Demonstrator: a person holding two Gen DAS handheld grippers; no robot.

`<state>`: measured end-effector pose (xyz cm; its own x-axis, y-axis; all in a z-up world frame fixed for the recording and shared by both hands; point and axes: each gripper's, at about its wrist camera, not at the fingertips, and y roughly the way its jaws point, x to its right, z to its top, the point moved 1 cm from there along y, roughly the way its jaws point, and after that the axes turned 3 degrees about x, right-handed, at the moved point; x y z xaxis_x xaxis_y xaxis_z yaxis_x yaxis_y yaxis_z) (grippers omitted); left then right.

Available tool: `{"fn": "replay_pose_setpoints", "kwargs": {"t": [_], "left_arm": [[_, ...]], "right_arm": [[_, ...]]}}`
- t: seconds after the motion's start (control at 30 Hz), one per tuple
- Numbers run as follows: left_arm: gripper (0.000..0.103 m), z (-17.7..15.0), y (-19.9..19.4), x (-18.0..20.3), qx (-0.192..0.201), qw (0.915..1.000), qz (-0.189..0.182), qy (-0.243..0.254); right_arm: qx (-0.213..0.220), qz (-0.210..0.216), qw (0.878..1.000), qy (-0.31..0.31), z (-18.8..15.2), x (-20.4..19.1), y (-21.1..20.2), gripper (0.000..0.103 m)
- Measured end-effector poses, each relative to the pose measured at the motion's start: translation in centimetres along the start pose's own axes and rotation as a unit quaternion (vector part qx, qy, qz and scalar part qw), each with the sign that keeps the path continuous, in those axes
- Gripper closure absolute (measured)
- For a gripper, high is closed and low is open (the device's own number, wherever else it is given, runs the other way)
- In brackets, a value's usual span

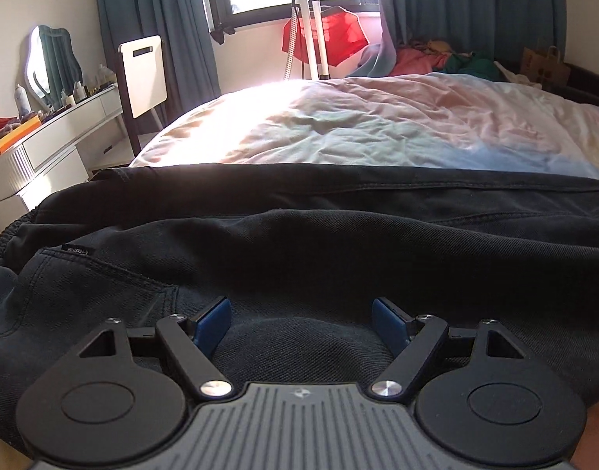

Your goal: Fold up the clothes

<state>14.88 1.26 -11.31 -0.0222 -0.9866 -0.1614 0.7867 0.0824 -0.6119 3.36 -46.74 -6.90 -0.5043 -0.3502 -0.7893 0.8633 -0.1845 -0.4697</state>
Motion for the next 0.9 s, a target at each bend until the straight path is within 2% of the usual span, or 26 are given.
{"fn": "replay_pose_setpoints", "kwargs": {"t": [0.17, 0.37, 0.6, 0.63, 0.67, 0.73, 0.8, 0.9], "left_arm": [[0.021, -0.7, 0.4, 0.7, 0.004, 0.9998, 0.018, -0.005], [0.021, -0.8, 0.5, 0.4, 0.006, 0.9999, 0.015, -0.002], [0.021, -0.1, 0.0, -0.3, -0.001, 0.9998, 0.009, -0.020], [0.021, 0.2, -0.2, -0.7, 0.000, 0.9996, 0.005, -0.027], [0.021, 0.5, -0.5, -1.1, 0.000, 0.9994, 0.002, -0.035], [0.021, 1.1, -1.1, -2.0, 0.004, 0.9984, -0.003, -0.056], [0.021, 1.7, -2.5, -3.8, 0.021, 0.9954, -0.005, -0.093], [0.020, 2.5, -4.8, -6.6, 0.055, 0.9875, -0.002, -0.148]], "right_arm": [[0.028, -0.016, 0.998, -0.049, -0.4, -1.9, -0.5, 0.092], [0.052, -0.021, 0.992, -0.110, -0.5, -4.0, -0.8, 0.092], [0.107, -0.030, 0.959, -0.262, -2.3, -8.9, -1.8, 0.092], [0.117, -0.035, 0.950, -0.286, -2.8, -9.7, -1.9, 0.092], [0.132, -0.045, 0.936, -0.323, -3.7, -11.2, -2.0, 0.092], [0.167, -0.041, 0.894, -0.413, -6.7, -14.9, -2.5, 0.092], [0.197, -0.009, 0.845, -0.497, -10.7, -18.6, -3.3, 0.092], [0.206, 0.054, 0.781, -0.587, -18.2, -23.0, -4.1, 0.091]]}}
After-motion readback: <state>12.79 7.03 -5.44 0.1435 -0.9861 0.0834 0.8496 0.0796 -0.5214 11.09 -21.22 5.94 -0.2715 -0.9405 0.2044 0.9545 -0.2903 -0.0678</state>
